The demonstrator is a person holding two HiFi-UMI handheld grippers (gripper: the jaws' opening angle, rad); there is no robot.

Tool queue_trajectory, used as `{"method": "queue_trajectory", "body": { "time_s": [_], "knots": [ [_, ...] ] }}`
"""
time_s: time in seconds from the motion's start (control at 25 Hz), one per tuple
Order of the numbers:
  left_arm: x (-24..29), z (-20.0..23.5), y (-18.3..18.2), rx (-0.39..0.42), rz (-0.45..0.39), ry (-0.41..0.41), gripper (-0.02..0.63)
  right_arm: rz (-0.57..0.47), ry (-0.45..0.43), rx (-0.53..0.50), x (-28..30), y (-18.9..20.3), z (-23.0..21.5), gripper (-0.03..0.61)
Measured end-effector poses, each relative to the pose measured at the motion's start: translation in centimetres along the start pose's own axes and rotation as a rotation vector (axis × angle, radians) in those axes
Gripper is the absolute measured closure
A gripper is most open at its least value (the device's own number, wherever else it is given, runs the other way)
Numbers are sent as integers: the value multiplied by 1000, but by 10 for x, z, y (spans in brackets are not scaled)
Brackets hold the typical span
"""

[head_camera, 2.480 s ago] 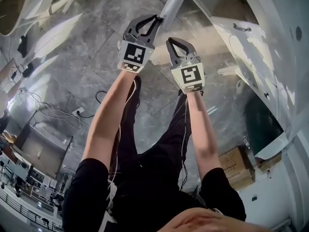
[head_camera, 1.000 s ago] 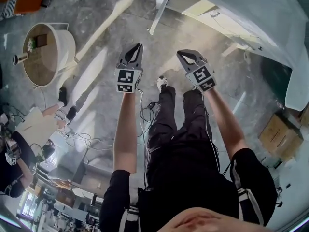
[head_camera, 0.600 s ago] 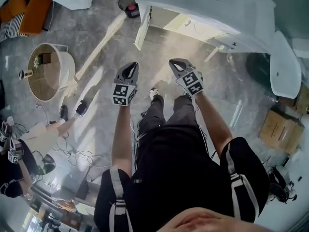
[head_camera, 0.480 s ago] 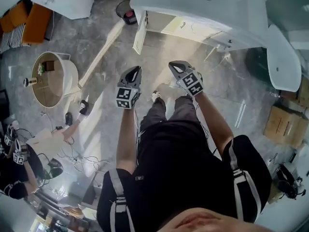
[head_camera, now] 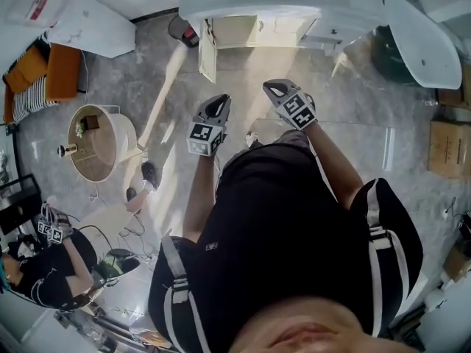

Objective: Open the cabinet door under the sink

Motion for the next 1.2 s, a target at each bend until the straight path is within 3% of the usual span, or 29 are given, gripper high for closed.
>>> {"method": "queue_trajectory", "body": {
  "time_s": [0.48,1.2],
  "knots": [
    [-5,-21,-7,-6,-43,-5,581,-8,28,-7,-28,16,0,518],
    [0,-30,-7,0,-36,12,581,-4,31,-11,-30,20,-1,518]
  ]
}}
Point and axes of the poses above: the fingertips, and each gripper's own axes: x forward along the fingers, z to its left, y out of its underside, the point moved 1 cm from there along -x, backward along the fingers, and after that the axes turned 9 degrees about y, right-handed, at the moved point
